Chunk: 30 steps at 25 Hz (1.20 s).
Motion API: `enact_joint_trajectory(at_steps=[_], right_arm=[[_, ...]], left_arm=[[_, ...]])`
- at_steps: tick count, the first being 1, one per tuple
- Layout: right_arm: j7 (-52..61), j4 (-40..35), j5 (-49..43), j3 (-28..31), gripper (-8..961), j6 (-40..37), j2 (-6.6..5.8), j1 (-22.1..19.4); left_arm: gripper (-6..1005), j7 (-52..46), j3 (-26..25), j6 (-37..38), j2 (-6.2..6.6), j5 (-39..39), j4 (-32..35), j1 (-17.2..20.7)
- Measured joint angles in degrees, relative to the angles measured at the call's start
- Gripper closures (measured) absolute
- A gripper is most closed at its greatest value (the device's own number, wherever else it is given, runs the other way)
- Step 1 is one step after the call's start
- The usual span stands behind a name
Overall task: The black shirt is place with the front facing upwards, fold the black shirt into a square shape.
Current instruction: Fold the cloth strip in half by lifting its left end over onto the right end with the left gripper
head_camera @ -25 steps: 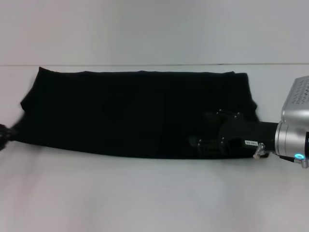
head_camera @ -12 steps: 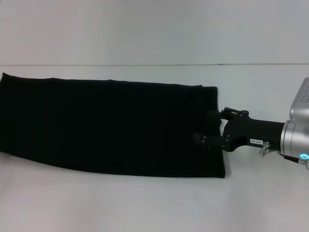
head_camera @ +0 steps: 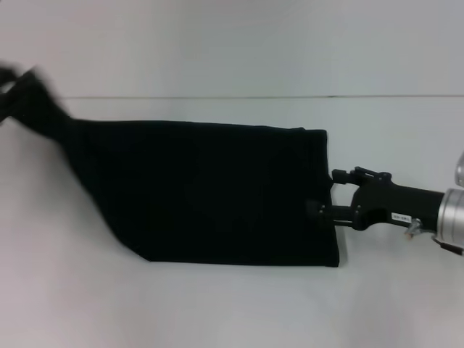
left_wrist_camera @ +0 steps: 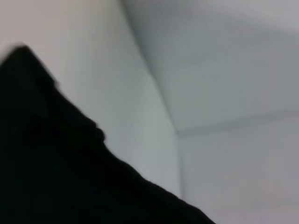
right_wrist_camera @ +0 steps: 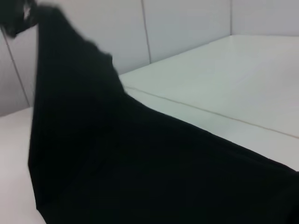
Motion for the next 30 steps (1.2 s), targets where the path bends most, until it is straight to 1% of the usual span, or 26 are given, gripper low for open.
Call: enact_joint_trajectory(at_steps=[3, 4, 6, 8, 10, 11, 12, 14, 15, 16, 17, 19, 20, 22, 26, 30], right_arm=[[0.4, 0.0, 0.0, 0.9, 8, -0.7, -0.05, -0.9], [0.4, 0.0, 0.0, 1.2, 8, -0.9, -0.03, -1.3], [0.4, 0.0, 0.0, 1.7, 8, -1.5, -0.03, -1.9], [0.4, 0.0, 0.0, 2.2, 8, -1.9, -0.06, -2.4], [0.4, 0.0, 0.0, 2.6, 8, -2.2, -0.09, -3.0], [0.4, 0.0, 0.0, 2.7, 8, -2.5, -0.11, -3.1], [0.4, 0.0, 0.0, 2.7, 8, -2.6, -0.13, -3.3], [0.4, 0.1, 0.0, 2.8, 8, -2.7, -0.15, -3.5], [0.4, 0.2, 0.0, 2.8, 8, -2.6, -0.14, -3.5], [0.4, 0.4, 0.0, 2.8, 8, -2.5, -0.06, -3.6], [0.4, 0.6, 0.0, 2.8, 8, -2.3, 0.02, -3.6], [0.4, 1.1, 0.0, 2.8, 8, -1.8, 0.25, -3.7], [0.4, 1.5, 0.0, 2.8, 8, -1.5, 0.29, -3.6], [0.4, 2.2, 0.0, 2.7, 8, -0.8, 0.31, -3.3], [0.4, 3.1, 0.0, 2.4, 8, 1.8, 0.48, -2.1], [0.2, 4.9, 0.0, 2.4, 8, 4.9, 0.59, 0.6]], left_arm=[[971, 0.8, 2.6, -0.7, -1.99, 0.0, -0.3, -6.7], [971, 1.1, 3.8, -1.2, -2.92, 0.0, -0.4, -8.9], [971, 1.4, 7.2, -2.8, -5.16, 0.0, -0.5, -12.9], [972, 1.6, 11.2, -4.4, -7.48, 0.0, -0.6, -15.5], [972, 1.7, 15.1, -6.3, -10.6, 0.0, -0.7, -16.8], [972, 1.9, 16.6, -7.0, -12.22, 0.0, -0.9, -16.9], [972, 2.3, 17.9, -8.3, -14.13, 0.0, -1.4, -16.9], [972, 3.8, 19.2, -11.1, -17.39, 0.0, -3.3, -16.2], [972, 5.1, 19.4, -12.7, -18.79, -0.2, -4.6, -15.8], [972, 6.2, 19.5, -13.8, -19.61, -0.4, -5.7, -15.5], [971, 9.0, 19.5, -16.1, -20.7, -1.3, -9.0, -15.0], [971, 14.2, 19.4, -19.7, -20.93, -3.3, -16.0, -15.0], [971, 15.9, 19.2, -20.8, -20.76, -4.0, -18.4, -15.0], [971, 18.0, 19.0, -21.8, -20.81, -5.1, -21.0, -14.3], [971, 18.4, 19.2, -21.0, -20.72, -5.9, -20.5, -13.5], [971, 18.6, 19.5, -19.4, -20.65, -5.7, -19.2, -13.5]])
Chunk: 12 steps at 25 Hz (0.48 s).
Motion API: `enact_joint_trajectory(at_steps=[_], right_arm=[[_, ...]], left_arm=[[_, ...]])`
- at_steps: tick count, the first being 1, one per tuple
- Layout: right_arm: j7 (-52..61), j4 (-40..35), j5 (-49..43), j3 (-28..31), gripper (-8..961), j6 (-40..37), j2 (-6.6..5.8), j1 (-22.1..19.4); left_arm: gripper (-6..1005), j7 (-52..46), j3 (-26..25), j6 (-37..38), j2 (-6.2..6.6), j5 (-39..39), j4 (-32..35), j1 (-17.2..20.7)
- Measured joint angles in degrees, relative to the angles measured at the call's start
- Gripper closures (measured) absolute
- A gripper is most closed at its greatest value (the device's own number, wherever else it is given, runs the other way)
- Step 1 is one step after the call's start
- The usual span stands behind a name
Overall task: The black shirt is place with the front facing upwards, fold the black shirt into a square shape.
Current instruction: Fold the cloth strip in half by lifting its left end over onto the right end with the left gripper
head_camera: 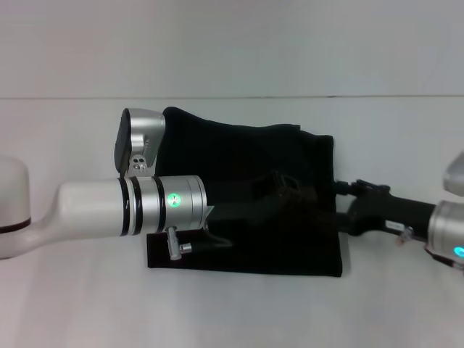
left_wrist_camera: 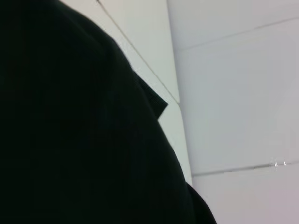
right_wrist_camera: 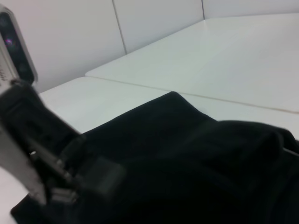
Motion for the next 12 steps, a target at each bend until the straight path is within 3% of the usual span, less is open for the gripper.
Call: enact_joint_trajectory(at_steps=[8, 12], right_arm=[[-0.3, 3.5, 4.1, 0.0, 8, 10.2, 0.23, 6.8], [-0.4, 3.7, 7.0, -0.2, 8, 13.6, 0.29, 8.3]], left_arm=[[972, 0.2, 1.8, 4.3, -0.01, 0.6, 0.7, 0.8], [972, 0.3, 4.0, 5.5, 0.06, 0.6, 0.9, 2.3]])
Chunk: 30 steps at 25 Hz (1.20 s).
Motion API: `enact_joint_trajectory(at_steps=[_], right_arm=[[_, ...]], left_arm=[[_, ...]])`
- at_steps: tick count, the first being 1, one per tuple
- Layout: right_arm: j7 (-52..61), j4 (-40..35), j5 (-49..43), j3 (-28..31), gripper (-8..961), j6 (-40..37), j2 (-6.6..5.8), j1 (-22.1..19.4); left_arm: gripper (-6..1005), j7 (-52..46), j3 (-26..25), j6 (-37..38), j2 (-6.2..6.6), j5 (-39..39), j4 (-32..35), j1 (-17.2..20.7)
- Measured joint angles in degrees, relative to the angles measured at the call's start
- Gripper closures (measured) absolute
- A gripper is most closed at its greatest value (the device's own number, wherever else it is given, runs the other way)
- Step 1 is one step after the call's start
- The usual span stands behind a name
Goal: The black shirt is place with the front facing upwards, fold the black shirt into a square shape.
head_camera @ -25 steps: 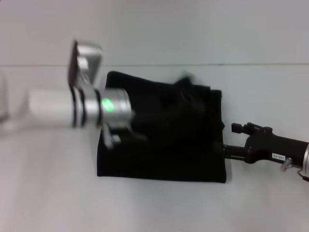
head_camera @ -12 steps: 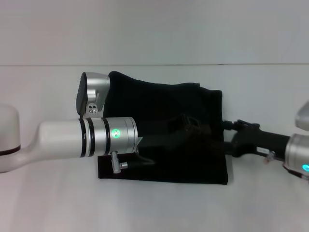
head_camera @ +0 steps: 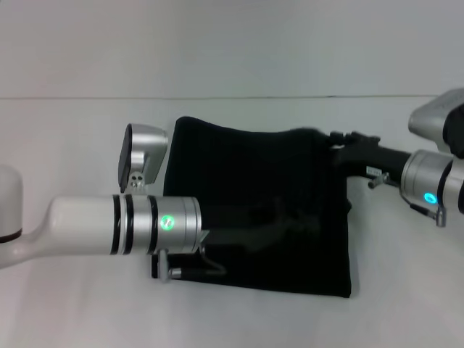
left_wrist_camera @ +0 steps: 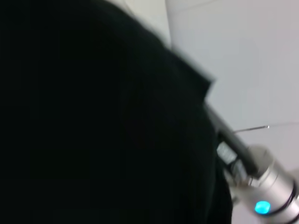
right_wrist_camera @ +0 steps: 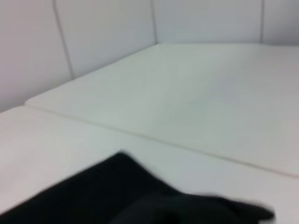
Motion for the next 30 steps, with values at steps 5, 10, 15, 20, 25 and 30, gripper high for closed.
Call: enact_joint_trajectory(at_steps=[5, 10, 15, 20, 25, 30], right_arm=[[-0.1, -0.6, 2.6, 0.4, 8, 0.6, -0.14, 0.0], [-0.1, -1.0, 4.3, 0.5, 7, 2.8, -0.23, -1.1], [-0.2, -1.2, 8.6, 1.1, 7, 6.9, -0.39, -3.2], [-0.2, -2.4, 16.4, 4.8, 7, 6.5, -0.58, -7.4], [-0.2, -2.6, 17.9, 5.7, 7, -2.6, -1.24, -10.5], [-4.5, -2.7, 11.5, 4.4, 7, -20.6, -2.26, -12.5]], left_arm=[[970, 0.1, 2.2, 1.2, -0.03, 0.1, 0.5, 1.2], [963, 0.1, 5.1, -0.6, -0.37, 0.2, 0.2, 0.9], [954, 0.1, 5.2, -3.6, -0.59, -1.4, -0.7, 0.8], [877, 1.9, 5.2, 0.2, -0.58, -3.0, -0.8, 0.4], [675, 5.4, 4.6, 7.2, 0.28, -7.0, 1.5, 2.3], [478, 1.6, 2.2, 12.3, 6.12, -9.0, 5.7, 6.7]])
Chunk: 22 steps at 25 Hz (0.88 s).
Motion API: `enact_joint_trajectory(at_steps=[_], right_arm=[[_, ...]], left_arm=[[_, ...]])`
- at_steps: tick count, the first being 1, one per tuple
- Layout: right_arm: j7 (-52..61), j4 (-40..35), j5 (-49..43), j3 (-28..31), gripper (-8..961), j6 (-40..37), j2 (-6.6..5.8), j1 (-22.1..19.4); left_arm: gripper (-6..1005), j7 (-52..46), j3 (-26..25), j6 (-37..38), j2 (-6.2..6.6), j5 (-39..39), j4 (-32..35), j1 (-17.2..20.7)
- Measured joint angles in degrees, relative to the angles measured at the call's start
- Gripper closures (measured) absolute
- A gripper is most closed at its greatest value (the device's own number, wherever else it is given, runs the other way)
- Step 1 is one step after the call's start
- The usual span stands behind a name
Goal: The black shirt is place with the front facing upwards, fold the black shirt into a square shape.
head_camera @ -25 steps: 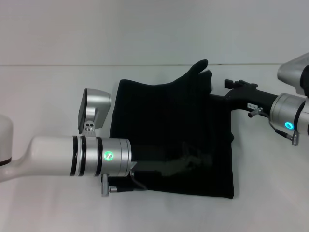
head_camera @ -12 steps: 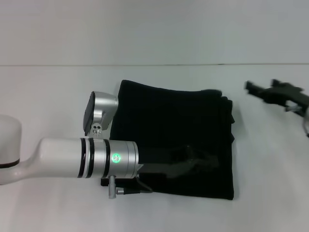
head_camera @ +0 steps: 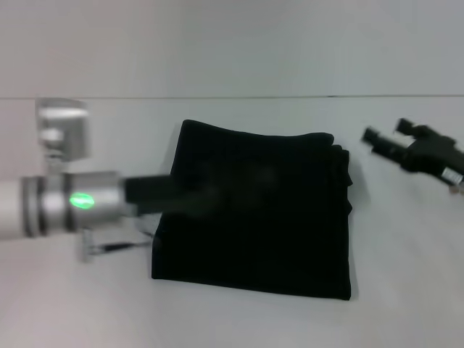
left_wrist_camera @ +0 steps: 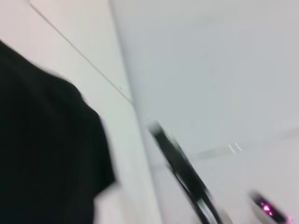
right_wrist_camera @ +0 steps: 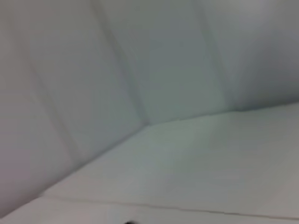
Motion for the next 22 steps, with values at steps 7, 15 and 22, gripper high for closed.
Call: enact_joint_trajectory(at_steps=[7, 15, 22], right_arm=[[-3.4, 0.0, -11.4, -0.4, 7, -5.7, 0.83, 0.5], [-0.2, 0.6, -15.3, -0.5, 7, 3.6, 1.49, 0.7], [-0.1, 0.0, -14.7, 0.8, 7, -0.4, 0.54, -1.3]], left_arm=[[282, -8.9, -0.4, -11.1, 7.77, 0.5, 0.0, 4.2], [113, -9.9, 0.7, -20.9, 8.15, 0.6, 0.1, 4.5], [130, -9.9, 3.2, -27.9, 6.78, 1.3, -0.3, 1.7]])
